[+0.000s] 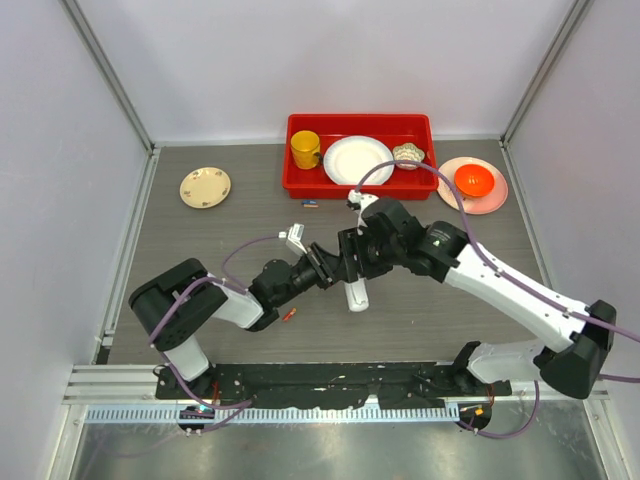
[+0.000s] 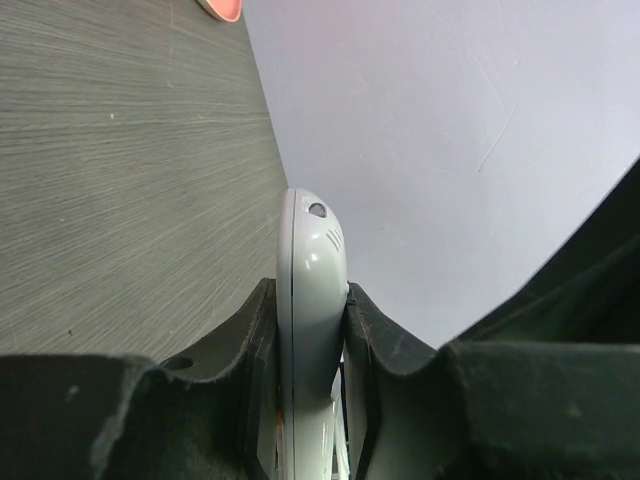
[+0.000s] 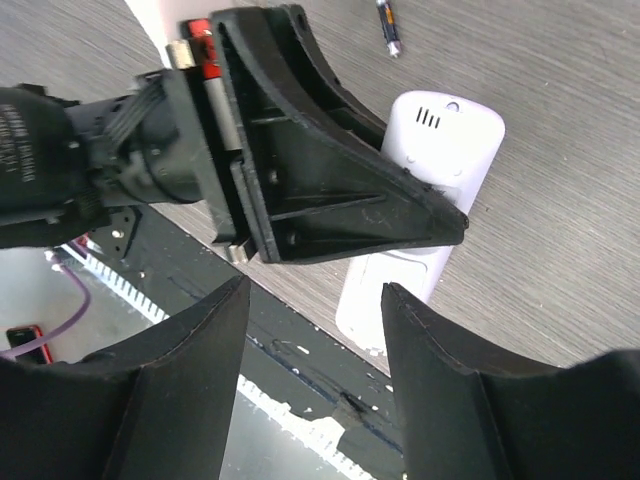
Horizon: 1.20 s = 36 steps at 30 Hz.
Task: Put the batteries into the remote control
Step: Load the battery cover into the remote control.
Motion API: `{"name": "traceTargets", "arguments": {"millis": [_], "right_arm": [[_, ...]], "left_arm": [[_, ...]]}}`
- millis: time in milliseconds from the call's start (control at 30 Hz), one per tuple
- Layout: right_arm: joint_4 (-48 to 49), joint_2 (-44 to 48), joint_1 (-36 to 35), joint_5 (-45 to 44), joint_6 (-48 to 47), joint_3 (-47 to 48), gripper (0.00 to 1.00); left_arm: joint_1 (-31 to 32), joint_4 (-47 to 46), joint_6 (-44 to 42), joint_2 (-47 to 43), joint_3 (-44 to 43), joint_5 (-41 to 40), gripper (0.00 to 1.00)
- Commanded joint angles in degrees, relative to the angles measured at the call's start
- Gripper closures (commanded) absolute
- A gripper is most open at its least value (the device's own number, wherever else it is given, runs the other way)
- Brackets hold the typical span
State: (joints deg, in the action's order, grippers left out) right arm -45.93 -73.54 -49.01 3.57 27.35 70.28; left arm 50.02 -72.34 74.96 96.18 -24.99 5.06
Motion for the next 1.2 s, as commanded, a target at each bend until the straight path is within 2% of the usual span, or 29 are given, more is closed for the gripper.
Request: {"name": "traceTargets", "arguments": {"millis": [0, 100, 167, 233, 333, 367, 467, 600, 700, 933, 1167], "right_arm": [[3.4, 6.3, 0.0, -1.1, 0.1, 1.2, 0.39], [5.8, 11.4, 0.1, -6.1, 0.8, -2.9, 0.37], [8.5, 16.3, 0.4, -11.6, 2.5, -8.8, 0.36], [15.1, 20.7, 0.8, -12.0, 4.2, -16.1, 0.36], [27.2, 28.6, 2.5, -7.6, 8.8, -25.0, 0.31], [30.0, 29.5, 3.2, -4.6, 9.7, -26.1, 0.24], [33.3, 30.5, 7.0, 4.4, 11.6, -28.6, 0.18], [42.2, 33.7, 12.4, 13.1, 15.1, -35.5, 0.16], [50.6, 33.9, 15.5, 20.6, 18.2, -39.6, 0.16], [60.3, 29.4, 16.5, 29.9, 20.3, -43.6, 0.17], [59.6, 26.8, 16.6, 33.7, 19.0, -43.0, 0.17]], "left_arm": [[0.4, -16.3, 0.4, 0.0, -2.3, 0.5, 1.00], [-0.3, -16.3, 1.1, -1.3, -2.2, 0.6, 1.00], [-1.8, -16.3, 2.3, -2.3, -1.6, 2.3, 1.00], [-3.4, -16.3, 4.4, -3.9, -1.1, 3.9, 1.00], [-6.2, -16.3, 5.8, -5.9, -0.6, 8.0, 1.00], [-7.2, -16.3, 7.0, -6.2, -0.6, 9.3, 1.00], [-9.1, -16.3, 10.3, -6.1, -1.2, 14.8, 1.00], [-9.9, -16.3, 11.9, -5.8, -2.1, 21.6, 1.00], [-9.9, -16.3, 12.9, -5.8, -2.8, 23.7, 1.00], [-10.0, -16.3, 14.2, -5.6, -4.3, 26.0, 1.00], [-10.0, -16.3, 14.3, -5.2, -4.5, 25.6, 1.00]]}}
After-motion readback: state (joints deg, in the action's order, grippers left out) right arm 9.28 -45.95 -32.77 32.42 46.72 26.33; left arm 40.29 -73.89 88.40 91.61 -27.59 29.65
